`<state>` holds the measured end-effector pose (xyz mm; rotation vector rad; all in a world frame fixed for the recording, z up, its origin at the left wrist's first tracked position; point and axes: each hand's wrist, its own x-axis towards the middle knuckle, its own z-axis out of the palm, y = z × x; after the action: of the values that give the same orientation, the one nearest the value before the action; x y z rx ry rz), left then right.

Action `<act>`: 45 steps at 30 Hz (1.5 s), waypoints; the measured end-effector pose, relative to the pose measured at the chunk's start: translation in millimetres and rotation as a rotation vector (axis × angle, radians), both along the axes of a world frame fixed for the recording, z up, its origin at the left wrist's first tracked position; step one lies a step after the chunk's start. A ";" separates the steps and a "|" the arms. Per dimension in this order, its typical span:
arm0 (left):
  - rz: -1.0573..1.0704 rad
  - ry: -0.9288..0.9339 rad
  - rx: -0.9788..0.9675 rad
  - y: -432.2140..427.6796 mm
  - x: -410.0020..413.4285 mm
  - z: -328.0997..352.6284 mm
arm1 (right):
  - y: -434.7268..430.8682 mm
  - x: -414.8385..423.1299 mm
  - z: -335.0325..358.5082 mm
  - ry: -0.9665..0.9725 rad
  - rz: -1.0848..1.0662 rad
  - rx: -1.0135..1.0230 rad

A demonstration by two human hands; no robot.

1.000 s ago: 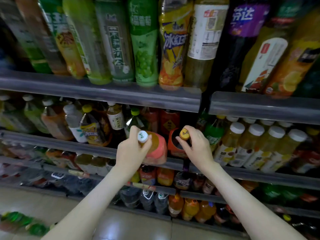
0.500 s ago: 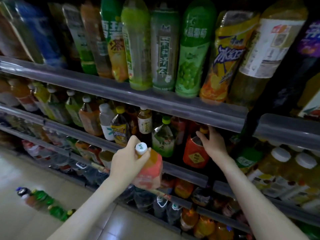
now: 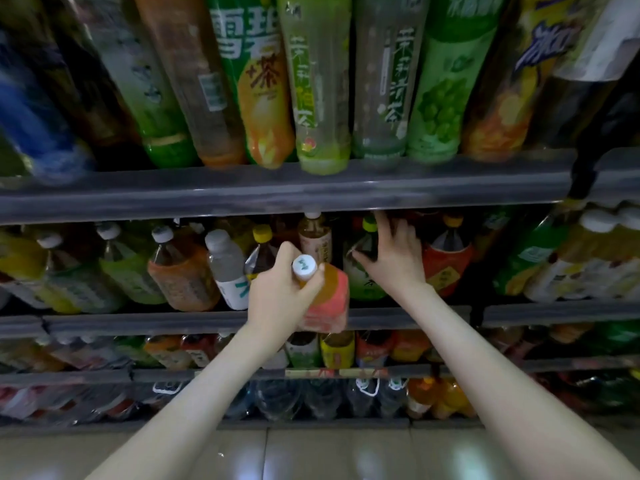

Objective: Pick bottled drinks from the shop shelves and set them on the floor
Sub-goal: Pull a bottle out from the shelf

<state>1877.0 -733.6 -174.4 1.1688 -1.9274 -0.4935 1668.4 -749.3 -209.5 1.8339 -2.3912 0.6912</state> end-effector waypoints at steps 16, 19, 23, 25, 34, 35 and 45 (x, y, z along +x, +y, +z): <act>-0.057 0.077 -0.101 1.0 -10.7 7.8 | 55.1 -16.3 7.8 -0.383 0.164 -0.155; -0.041 0.109 -0.128 0.7 -11.4 9.0 | 63.4 -8.4 8.0 -0.427 0.134 -0.259; -0.020 0.120 -0.236 4.4 -11.1 12.7 | 71.8 -11.8 30.9 -0.440 0.069 -0.400; -0.022 0.124 -0.293 4.3 -14.7 14.2 | 80.5 -19.3 46.7 -0.472 0.081 -0.395; -0.082 0.134 -0.320 7.1 -62.5 5.4 | 124.0 -34.1 63.1 -0.506 0.050 -0.331; -0.083 0.124 -0.279 5.6 -70.1 3.7 | 129.4 -35.4 63.1 -0.493 0.052 -0.321; -0.037 -0.001 0.007 -23.1 -139.4 -19.9 | 172.2 -66.3 71.7 -0.444 -0.040 -0.302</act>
<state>1737.6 -756.7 -194.3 1.1392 -1.9531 -0.5197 1602.1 -577.2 -137.8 1.6381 -2.3704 1.4965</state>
